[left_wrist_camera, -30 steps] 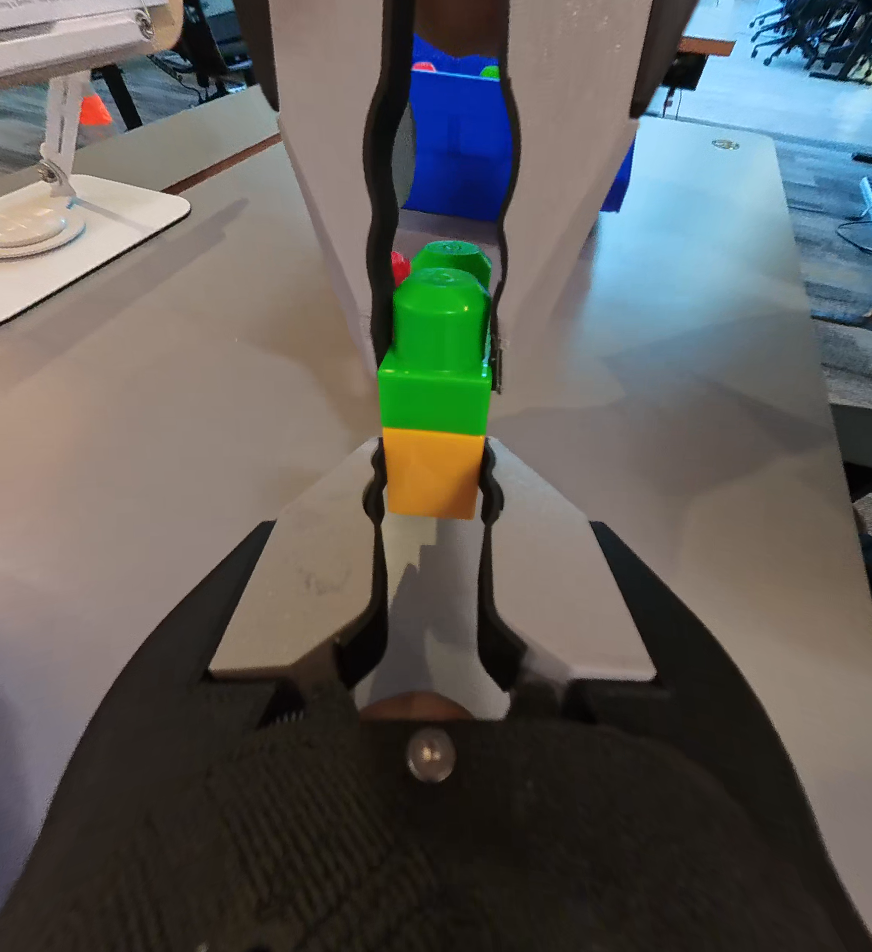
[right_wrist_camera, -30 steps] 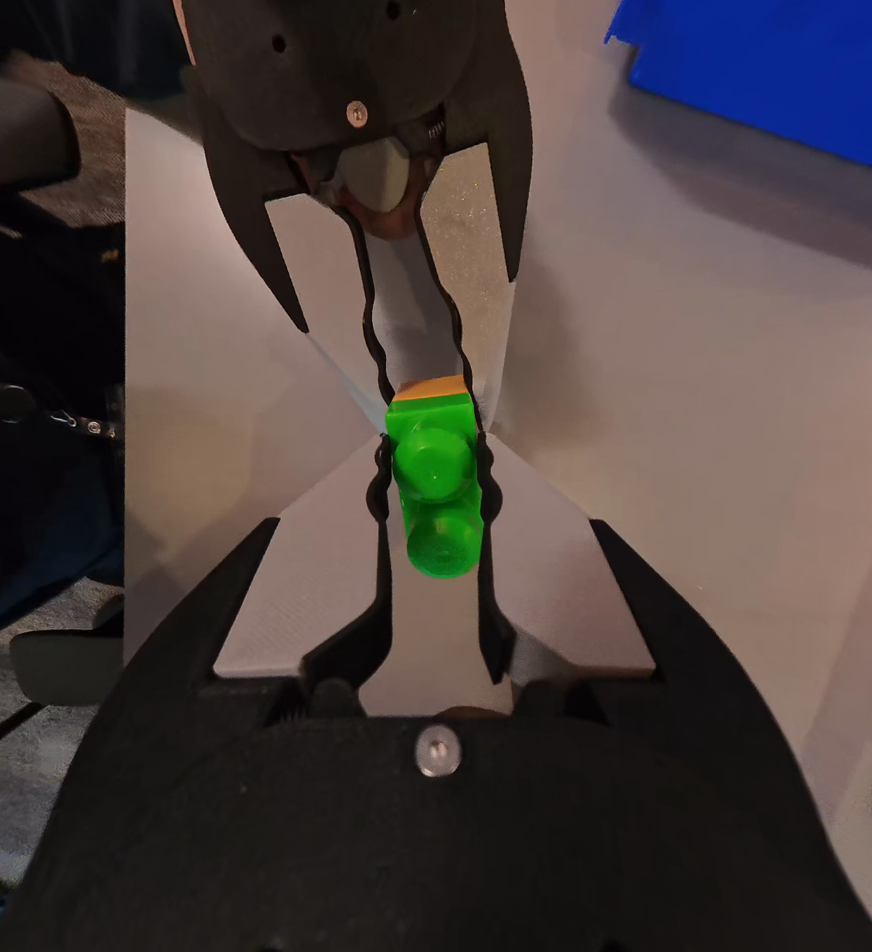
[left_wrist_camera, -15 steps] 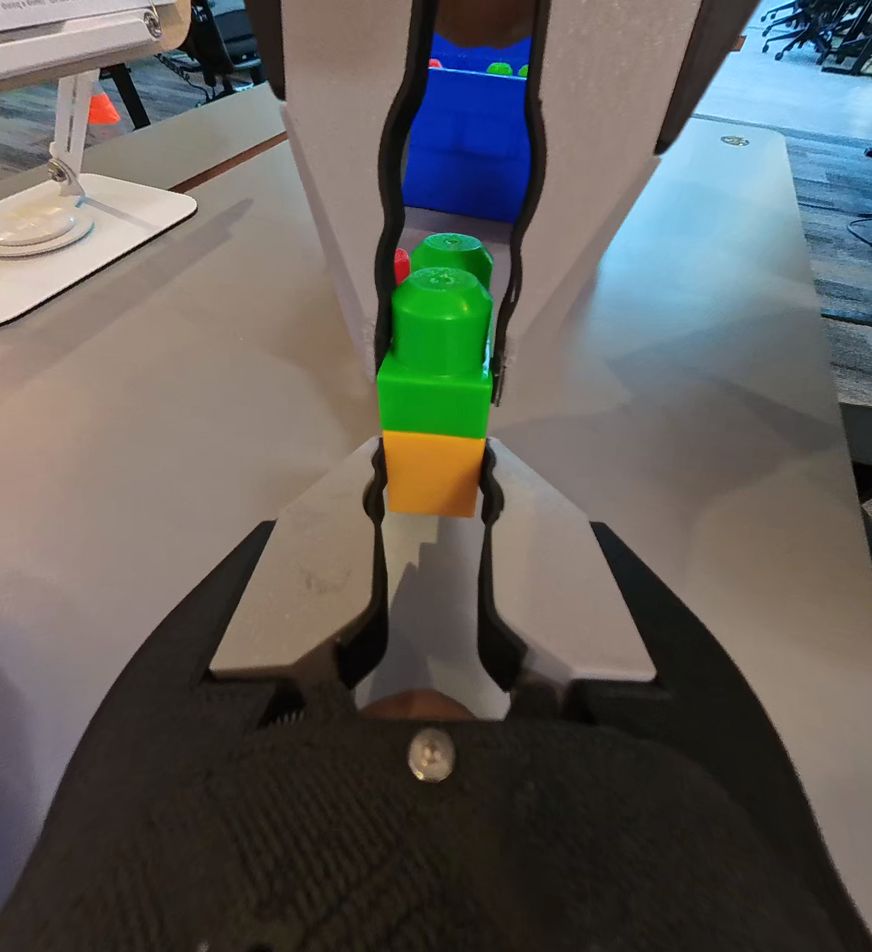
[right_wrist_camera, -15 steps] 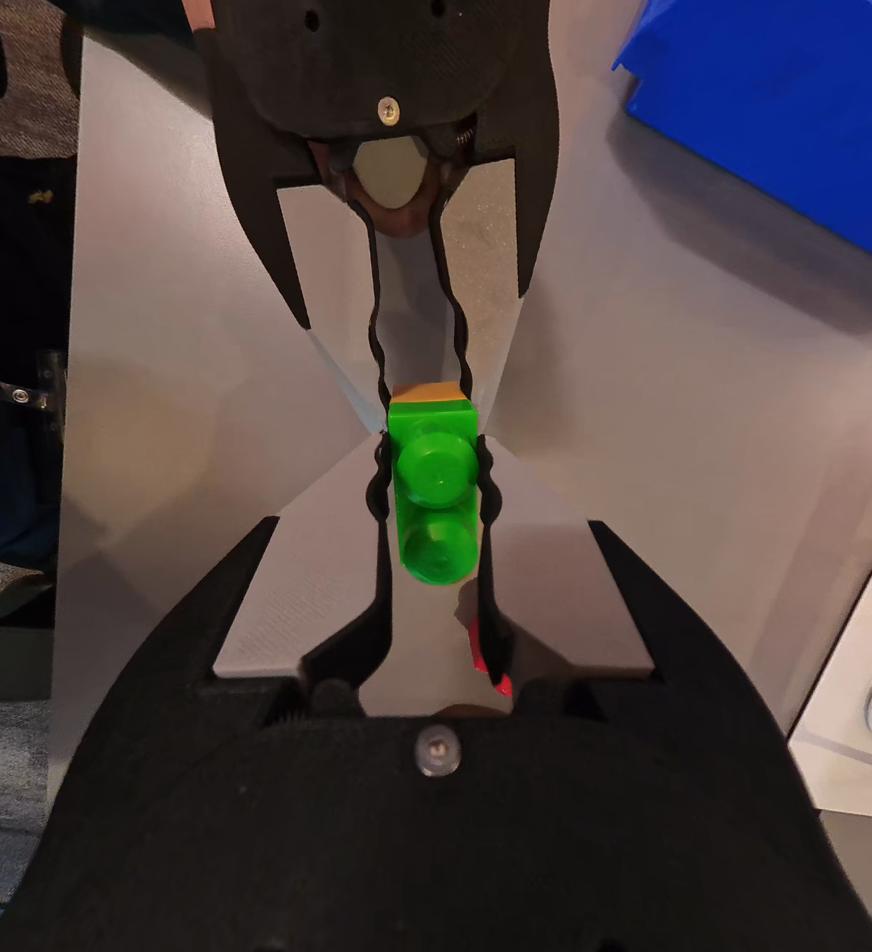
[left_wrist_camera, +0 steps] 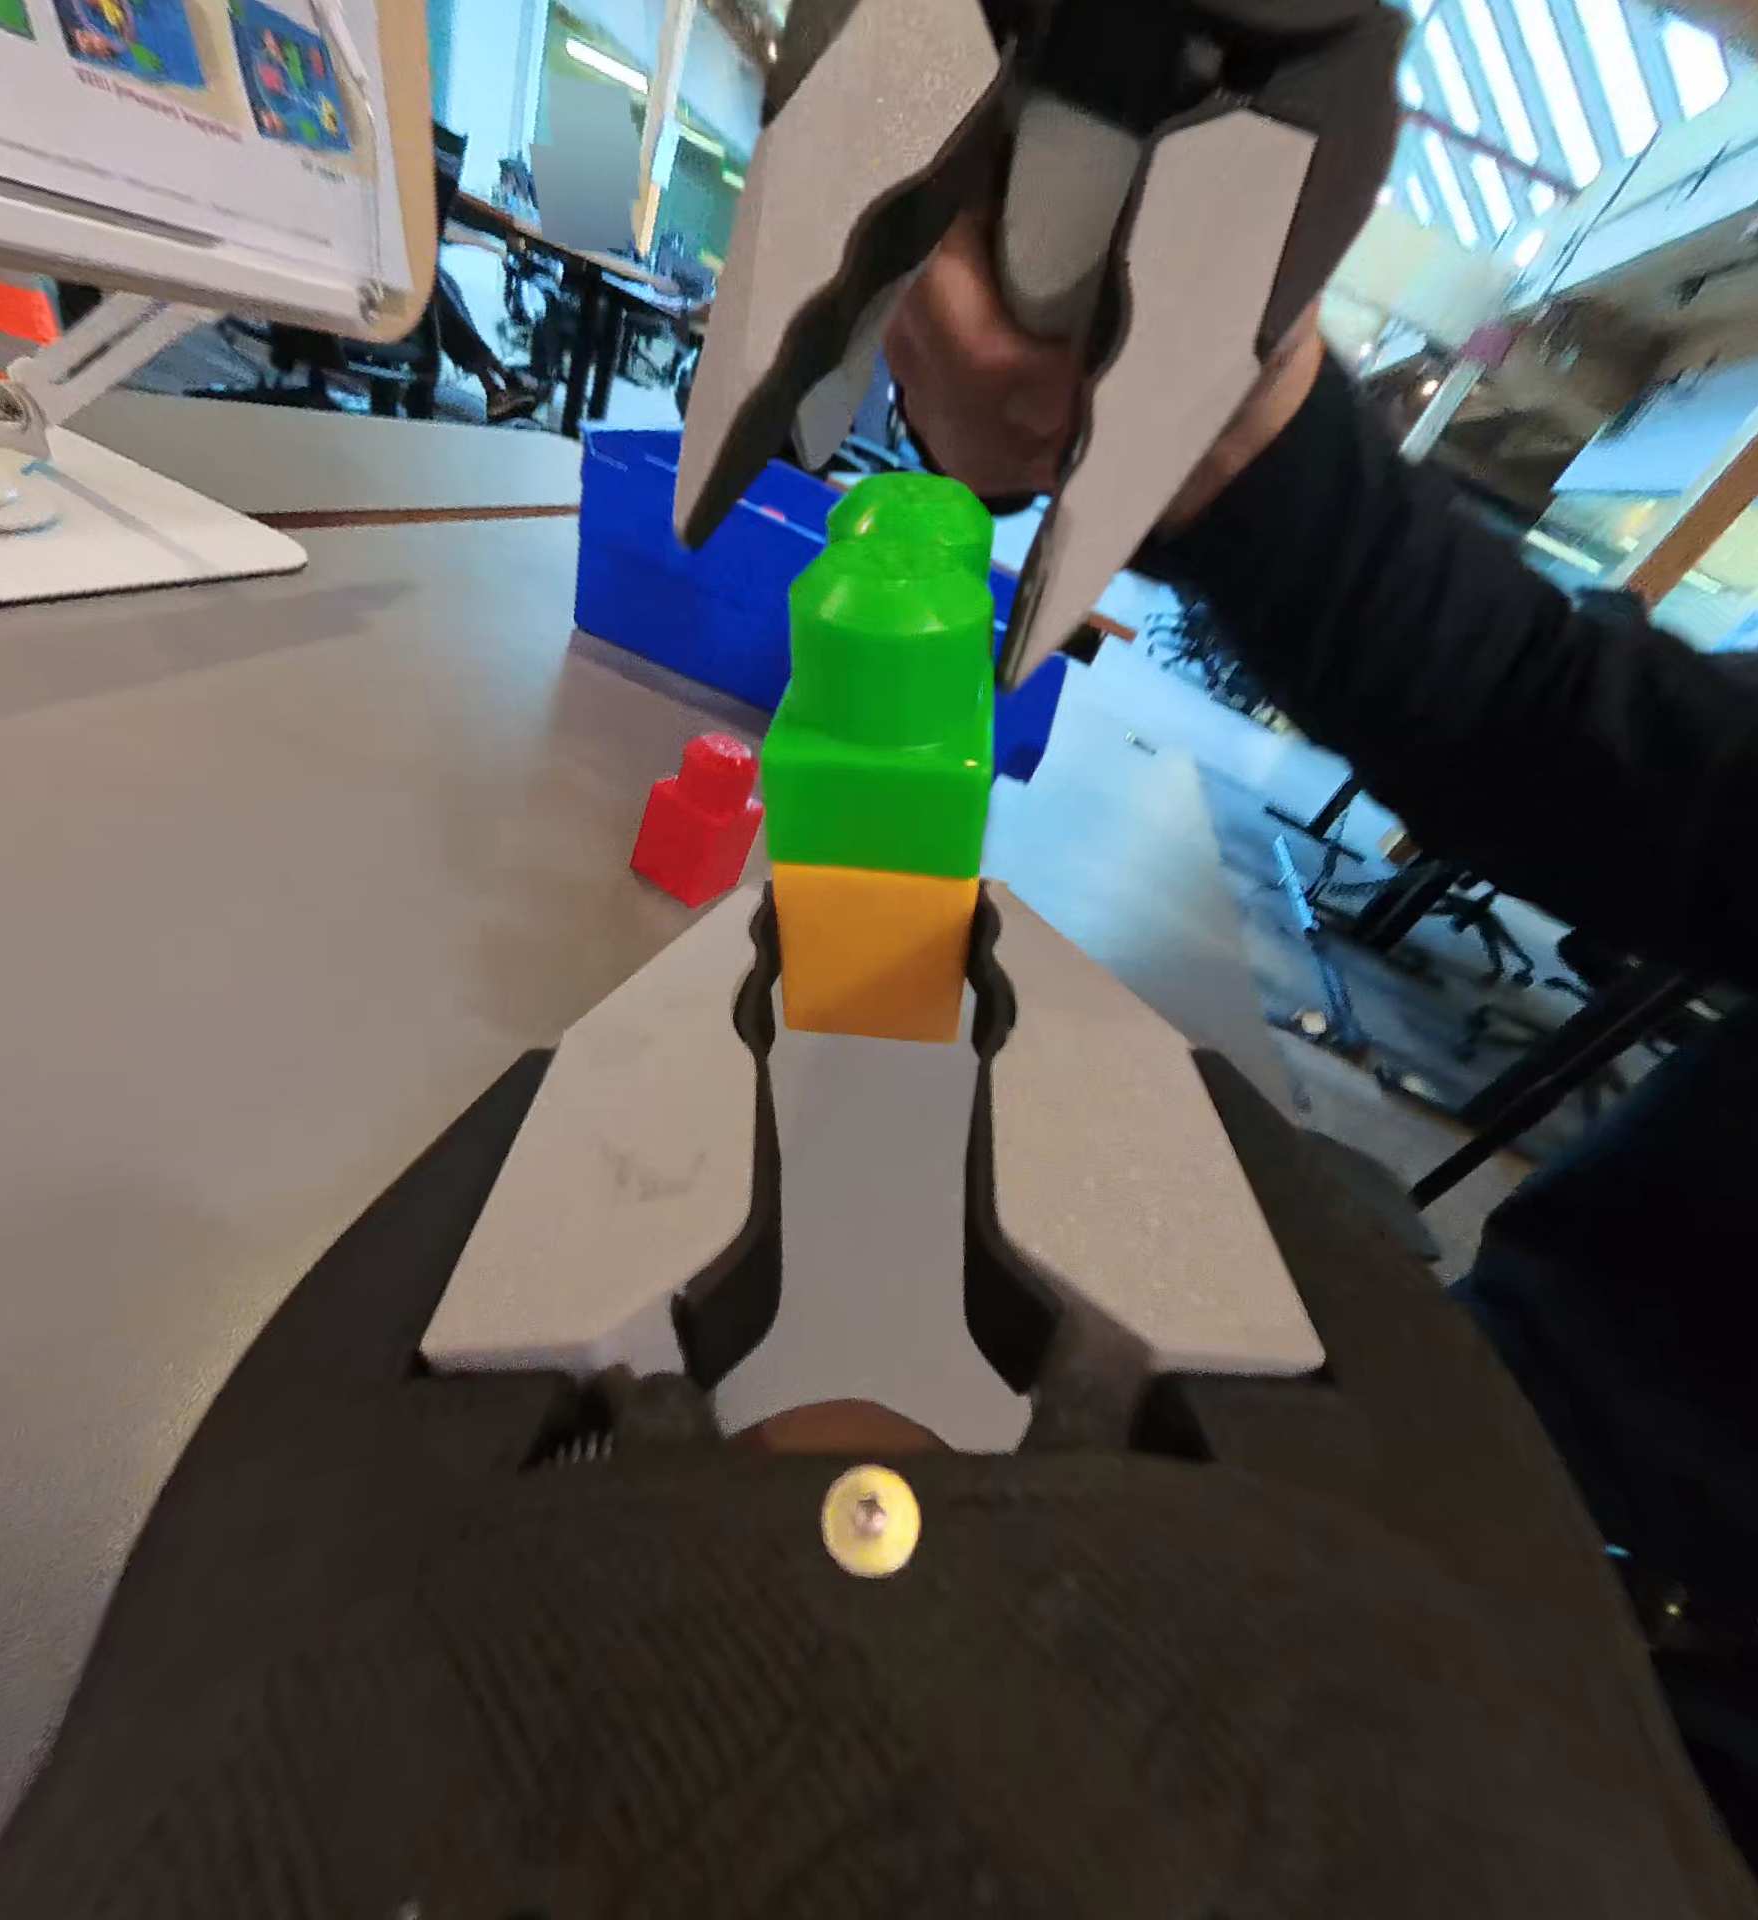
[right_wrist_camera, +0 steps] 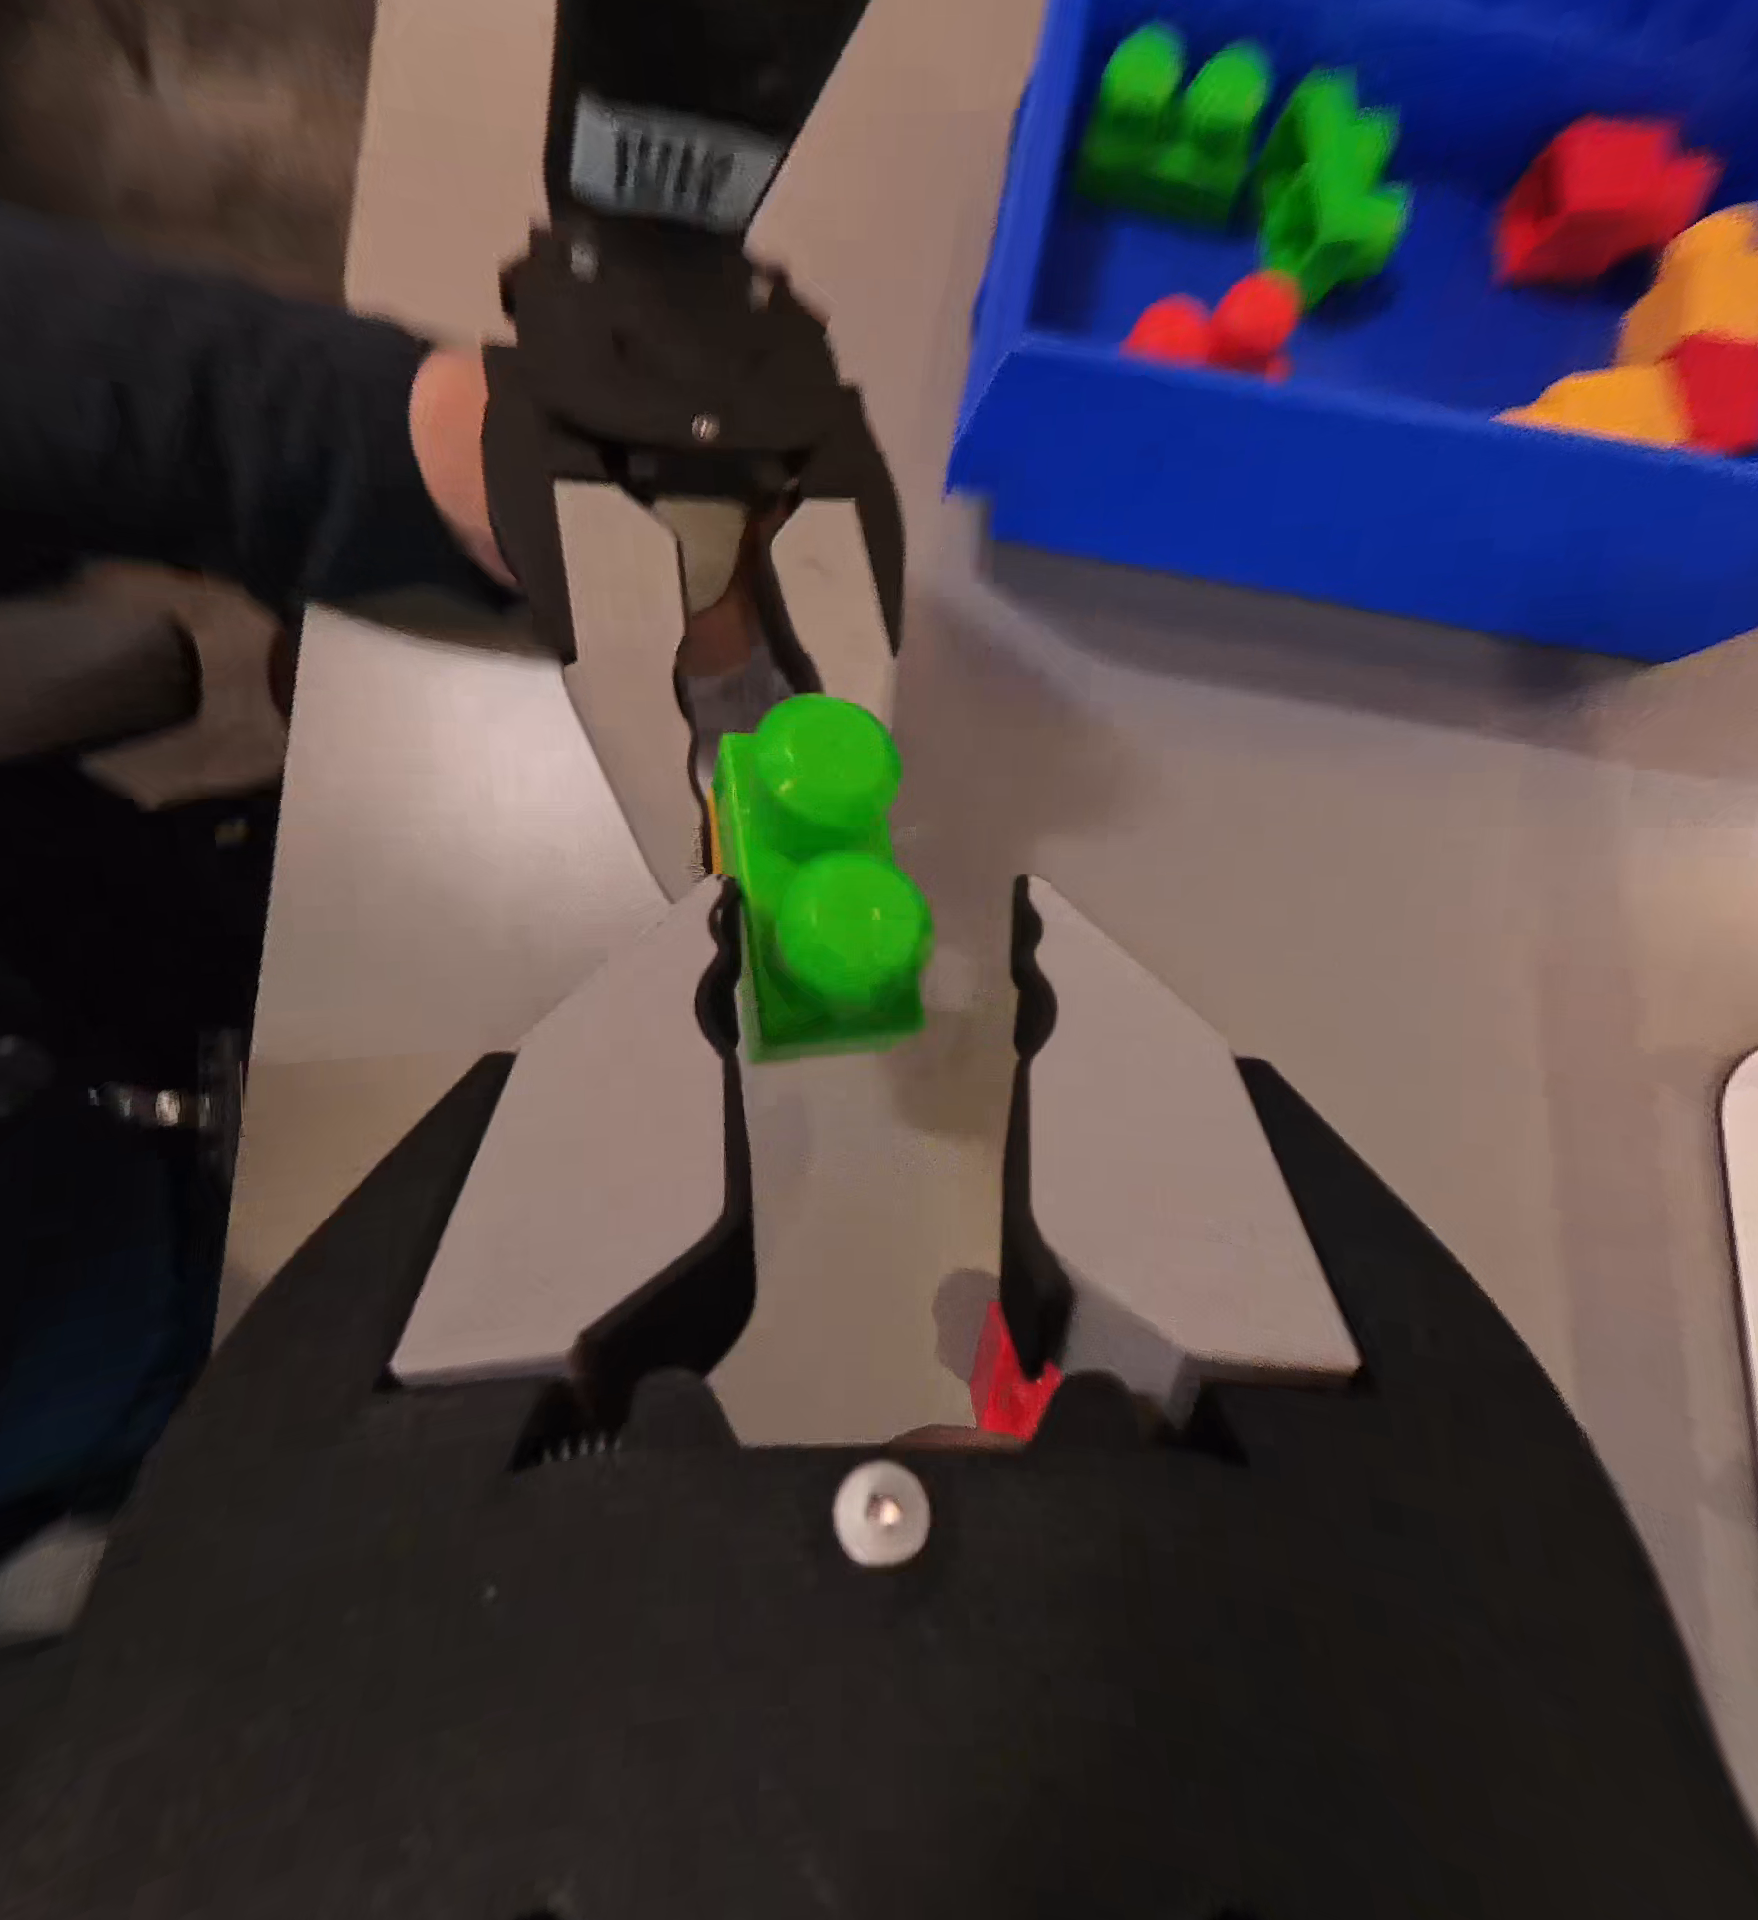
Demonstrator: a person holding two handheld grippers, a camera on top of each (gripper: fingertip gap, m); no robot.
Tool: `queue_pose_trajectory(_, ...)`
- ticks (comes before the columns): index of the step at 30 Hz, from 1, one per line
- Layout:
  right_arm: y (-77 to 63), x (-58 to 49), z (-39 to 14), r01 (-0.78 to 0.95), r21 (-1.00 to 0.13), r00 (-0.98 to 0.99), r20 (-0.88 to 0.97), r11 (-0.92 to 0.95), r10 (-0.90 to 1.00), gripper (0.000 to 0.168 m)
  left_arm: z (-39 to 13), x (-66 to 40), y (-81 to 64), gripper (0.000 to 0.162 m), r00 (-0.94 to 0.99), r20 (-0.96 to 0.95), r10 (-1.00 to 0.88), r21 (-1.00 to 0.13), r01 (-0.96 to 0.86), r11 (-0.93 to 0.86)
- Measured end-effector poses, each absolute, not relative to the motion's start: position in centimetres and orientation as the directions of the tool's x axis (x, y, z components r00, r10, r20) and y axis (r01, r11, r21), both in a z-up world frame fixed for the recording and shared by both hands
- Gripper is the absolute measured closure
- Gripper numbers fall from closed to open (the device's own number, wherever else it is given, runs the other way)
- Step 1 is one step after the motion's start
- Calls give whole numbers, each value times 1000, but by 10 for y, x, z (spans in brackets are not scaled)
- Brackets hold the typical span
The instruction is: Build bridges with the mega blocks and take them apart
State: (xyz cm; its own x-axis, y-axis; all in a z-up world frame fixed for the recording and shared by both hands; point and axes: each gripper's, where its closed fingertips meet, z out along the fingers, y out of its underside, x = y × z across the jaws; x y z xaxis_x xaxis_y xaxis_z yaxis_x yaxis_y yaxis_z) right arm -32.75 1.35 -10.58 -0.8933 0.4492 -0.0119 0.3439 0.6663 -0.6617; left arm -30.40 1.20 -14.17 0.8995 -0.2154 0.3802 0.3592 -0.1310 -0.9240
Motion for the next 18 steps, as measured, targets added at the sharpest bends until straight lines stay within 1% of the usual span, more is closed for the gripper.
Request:
queue_pose_trajectory(3, 23, -327, -91, 402, -780, -852, -126, 480, 508, 119, -141, -306, 12, 128, 898, 386, -211, -922, 367, -124)
queue_pose_trajectory(5, 23, -316, -89, 431, -824, -847, -229, 367, 480, 119, -143, -304, 14, 128, 896, 390, -212, -920, 369, -136)
queue_pose_trajectory(8, 26, -309, -93, 437, -865, -837, -290, 248, 464, 120, -149, -307, 15, 128, 901, 389, -191, -919, 363, -155)
queue_pose_trajectory(13, 26, -310, -107, 451, -873, -827, -331, 185, 455, 119, -153, -307, 17, 128, 904, 387, -181, -918, 359, -167)
queue_pose_trajectory(18, 26, -318, -124, 437, -872, -819, -284, 222, 499, 117, -153, -308, 19, 129, 904, 388, -179, -918, 363, -159)
